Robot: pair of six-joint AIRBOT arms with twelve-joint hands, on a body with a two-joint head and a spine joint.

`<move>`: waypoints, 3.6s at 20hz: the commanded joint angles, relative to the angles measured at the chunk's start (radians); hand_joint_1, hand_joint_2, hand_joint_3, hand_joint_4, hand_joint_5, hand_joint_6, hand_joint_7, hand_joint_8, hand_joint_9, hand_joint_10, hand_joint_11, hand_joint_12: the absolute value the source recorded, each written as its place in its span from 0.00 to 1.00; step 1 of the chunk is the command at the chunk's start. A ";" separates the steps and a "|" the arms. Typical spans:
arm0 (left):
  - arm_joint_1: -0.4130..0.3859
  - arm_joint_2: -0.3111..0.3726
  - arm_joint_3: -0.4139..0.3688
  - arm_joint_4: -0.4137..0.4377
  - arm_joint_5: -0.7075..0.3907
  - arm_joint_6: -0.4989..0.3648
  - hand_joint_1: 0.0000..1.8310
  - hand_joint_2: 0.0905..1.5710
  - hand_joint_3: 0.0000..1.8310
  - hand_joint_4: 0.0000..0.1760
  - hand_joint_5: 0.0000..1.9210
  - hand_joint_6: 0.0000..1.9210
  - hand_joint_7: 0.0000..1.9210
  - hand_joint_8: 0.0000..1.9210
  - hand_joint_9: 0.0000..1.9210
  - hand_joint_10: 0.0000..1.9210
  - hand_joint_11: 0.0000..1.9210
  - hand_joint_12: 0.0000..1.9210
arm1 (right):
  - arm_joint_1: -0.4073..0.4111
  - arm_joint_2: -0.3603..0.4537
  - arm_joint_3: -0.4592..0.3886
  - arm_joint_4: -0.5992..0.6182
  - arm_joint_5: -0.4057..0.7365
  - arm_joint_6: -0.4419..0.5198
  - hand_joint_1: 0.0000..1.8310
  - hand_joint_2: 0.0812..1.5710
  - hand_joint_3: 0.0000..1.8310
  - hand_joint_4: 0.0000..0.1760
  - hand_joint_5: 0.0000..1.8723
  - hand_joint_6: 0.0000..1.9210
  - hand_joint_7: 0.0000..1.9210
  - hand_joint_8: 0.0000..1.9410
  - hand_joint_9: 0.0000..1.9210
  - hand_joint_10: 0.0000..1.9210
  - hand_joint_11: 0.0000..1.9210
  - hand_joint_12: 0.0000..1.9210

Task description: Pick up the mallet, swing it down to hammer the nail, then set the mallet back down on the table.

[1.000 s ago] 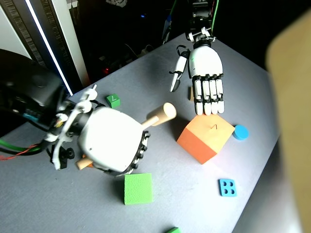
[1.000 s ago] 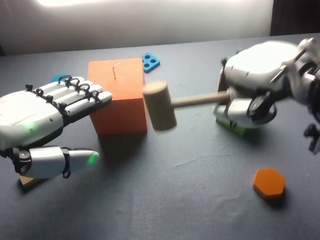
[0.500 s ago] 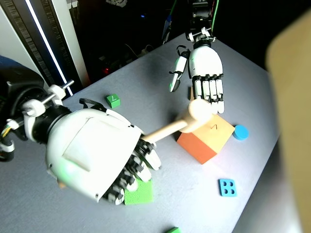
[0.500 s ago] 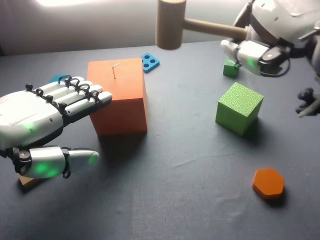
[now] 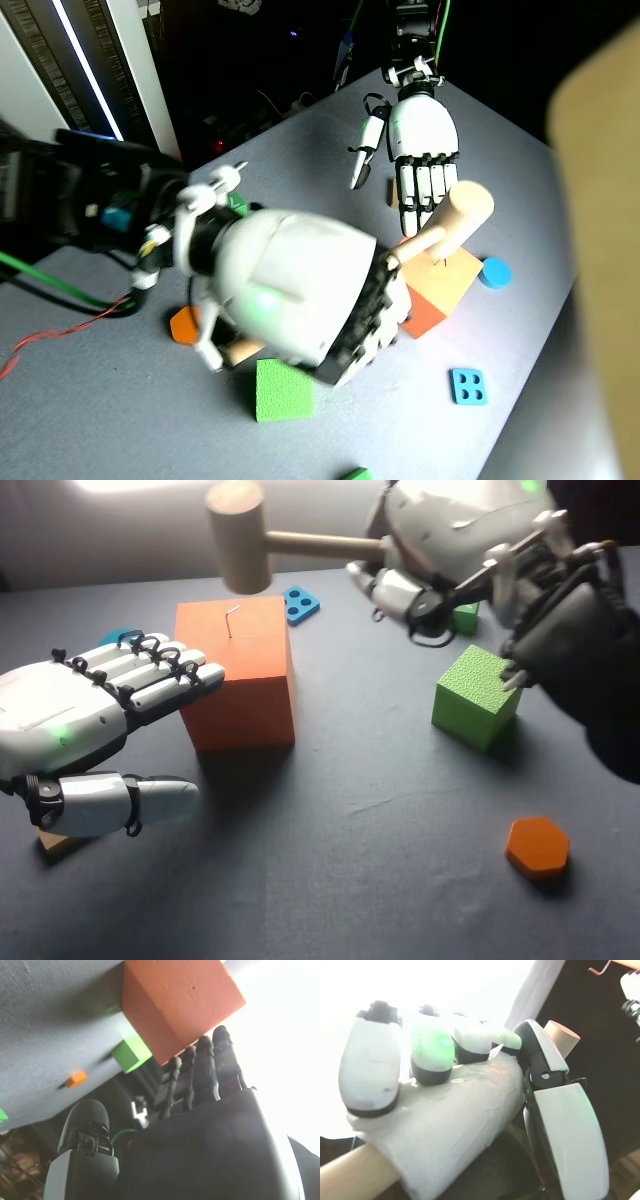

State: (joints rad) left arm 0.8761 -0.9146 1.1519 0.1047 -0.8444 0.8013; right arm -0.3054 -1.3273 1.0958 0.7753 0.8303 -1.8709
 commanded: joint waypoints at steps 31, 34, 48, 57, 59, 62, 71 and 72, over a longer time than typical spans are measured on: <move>-0.012 -0.002 0.001 -0.015 -0.082 -0.005 0.00 0.79 0.00 0.00 0.00 0.00 0.00 0.00 0.00 0.00 0.00 0.00 | -0.049 -0.122 0.153 -0.064 -0.009 -0.079 0.29 0.96 0.00 0.00 0.60 1.00 0.80 1.00 0.85 1.00 0.91 1.00; -0.011 -0.002 0.001 -0.015 -0.081 -0.005 0.00 0.79 0.00 0.00 0.00 0.00 0.00 0.00 0.00 0.00 0.00 0.00 | -0.039 -0.097 0.116 -0.064 -0.014 -0.094 0.29 0.96 0.00 0.00 0.59 1.00 0.79 1.00 0.85 1.00 0.90 1.00; -0.015 -0.002 0.000 -0.015 -0.081 -0.006 0.00 0.81 0.00 0.00 0.02 0.01 0.01 0.00 0.00 0.00 0.00 0.00 | -0.135 0.147 -0.134 -0.403 0.161 0.009 0.26 0.95 0.00 0.00 0.61 1.00 0.80 1.00 0.85 1.00 0.91 1.00; -0.021 -0.001 -0.001 -0.015 -0.081 -0.009 0.00 0.80 0.00 0.00 0.00 0.00 0.00 0.00 0.00 0.00 0.00 0.00 | -0.129 0.168 -0.050 -0.583 -0.207 0.337 0.28 0.93 0.00 0.00 0.59 1.00 0.77 1.00 0.83 1.00 0.89 1.00; -0.024 0.001 -0.002 -0.015 -0.081 -0.011 0.00 0.79 0.00 0.00 0.00 0.00 0.00 0.00 0.00 0.00 0.00 0.00 | -0.124 0.156 -0.028 -0.663 -0.269 0.419 0.28 0.93 0.00 0.00 0.57 1.00 0.75 1.00 0.81 1.00 0.87 1.00; -0.032 0.004 -0.005 -0.015 -0.081 -0.013 0.00 0.79 0.00 0.00 0.00 0.00 0.00 0.00 0.00 0.00 0.00 0.00 | -0.109 0.126 0.001 -0.665 -0.345 0.444 0.30 0.92 0.00 0.00 0.58 1.00 0.74 1.00 0.79 1.00 0.84 1.00; -0.067 0.048 -0.035 -0.015 -0.058 -0.015 0.00 0.80 0.00 0.00 0.00 0.00 0.00 0.00 0.00 0.00 0.00 0.00 | -0.123 0.031 0.047 -0.664 -0.322 0.388 0.21 0.87 0.00 0.00 0.48 1.00 0.56 1.00 0.62 1.00 0.66 1.00; -0.068 0.051 -0.038 -0.015 -0.058 -0.015 0.00 0.80 0.00 0.00 0.00 0.00 0.00 0.00 0.00 0.00 0.00 0.00 | -0.131 0.025 0.048 -0.664 -0.315 0.374 0.21 0.87 0.00 0.00 0.48 1.00 0.56 1.00 0.62 1.00 0.66 1.00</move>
State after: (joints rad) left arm 0.8169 -0.8715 1.1141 0.1062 -0.7933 0.7872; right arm -0.4419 -1.3037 1.1458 0.1207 0.3996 -1.4986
